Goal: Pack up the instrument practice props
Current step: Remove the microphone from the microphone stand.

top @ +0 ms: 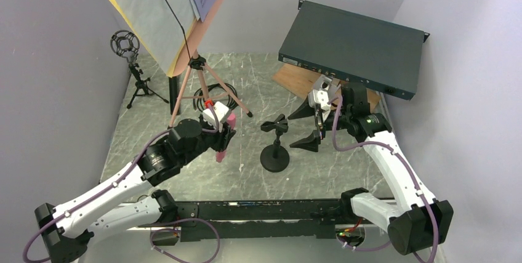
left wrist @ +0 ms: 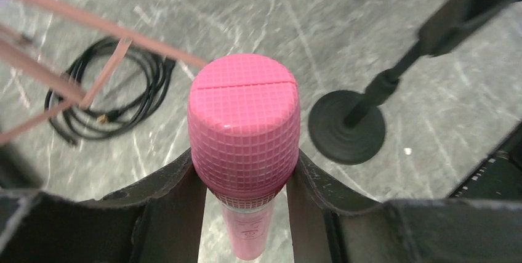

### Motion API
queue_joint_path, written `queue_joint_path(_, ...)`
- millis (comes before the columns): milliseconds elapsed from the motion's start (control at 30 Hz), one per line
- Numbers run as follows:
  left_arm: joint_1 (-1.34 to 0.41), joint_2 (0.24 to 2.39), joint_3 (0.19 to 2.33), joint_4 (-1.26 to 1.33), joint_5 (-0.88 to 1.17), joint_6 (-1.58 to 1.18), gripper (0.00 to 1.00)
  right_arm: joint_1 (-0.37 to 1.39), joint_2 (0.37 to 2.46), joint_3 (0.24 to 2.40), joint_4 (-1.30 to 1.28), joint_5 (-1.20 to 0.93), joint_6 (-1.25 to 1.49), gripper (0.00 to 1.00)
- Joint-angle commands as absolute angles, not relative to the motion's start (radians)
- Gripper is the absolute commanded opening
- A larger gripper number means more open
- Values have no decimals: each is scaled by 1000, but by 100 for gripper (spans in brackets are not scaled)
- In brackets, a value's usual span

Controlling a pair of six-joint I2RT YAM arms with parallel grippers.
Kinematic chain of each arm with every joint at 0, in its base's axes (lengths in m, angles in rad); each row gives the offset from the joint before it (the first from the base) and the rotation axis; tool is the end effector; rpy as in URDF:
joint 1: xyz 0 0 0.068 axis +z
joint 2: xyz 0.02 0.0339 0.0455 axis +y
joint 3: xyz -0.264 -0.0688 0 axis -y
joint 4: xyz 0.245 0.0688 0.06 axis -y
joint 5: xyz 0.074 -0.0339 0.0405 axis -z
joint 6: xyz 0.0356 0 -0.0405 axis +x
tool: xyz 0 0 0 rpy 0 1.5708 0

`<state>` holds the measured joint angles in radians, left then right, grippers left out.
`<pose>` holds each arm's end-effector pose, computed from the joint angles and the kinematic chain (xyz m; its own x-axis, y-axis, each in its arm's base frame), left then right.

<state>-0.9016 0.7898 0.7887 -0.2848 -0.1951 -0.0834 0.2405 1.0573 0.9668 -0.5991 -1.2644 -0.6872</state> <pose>0.1194 -0.1398 0.3300 -0.2288 0.1576 -0.9606 0.6372 0.7703 -0.0254 0.1911 0.0818 0.3272 0.0211 -0.1918 -0.9812 -0.9998 -0.0051 -0.0205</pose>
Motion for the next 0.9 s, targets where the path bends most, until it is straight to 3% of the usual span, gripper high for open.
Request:
queue_joint_path(0,-849,804,755,-307,-351,-205,0,235,1010,920,-563,-1283,-693,99)
queue_joint_path(300,-467,856,734,-420,-180,-452,0,212,978,871,-548,-1258,-681,99)
queue_joint_path(600,-353,868,874,-747,-487,-529,0,209,970,863,-549,-1254,-686,99)
queue_joint_path(733,-272,893,922,-753,-567,-449,0,209,968,861,-548,-1255,-684,99)
queue_joint_path(867,-136,983,984,-671,-511,-349,0,209,963,858,-548,-1255,-681,99)
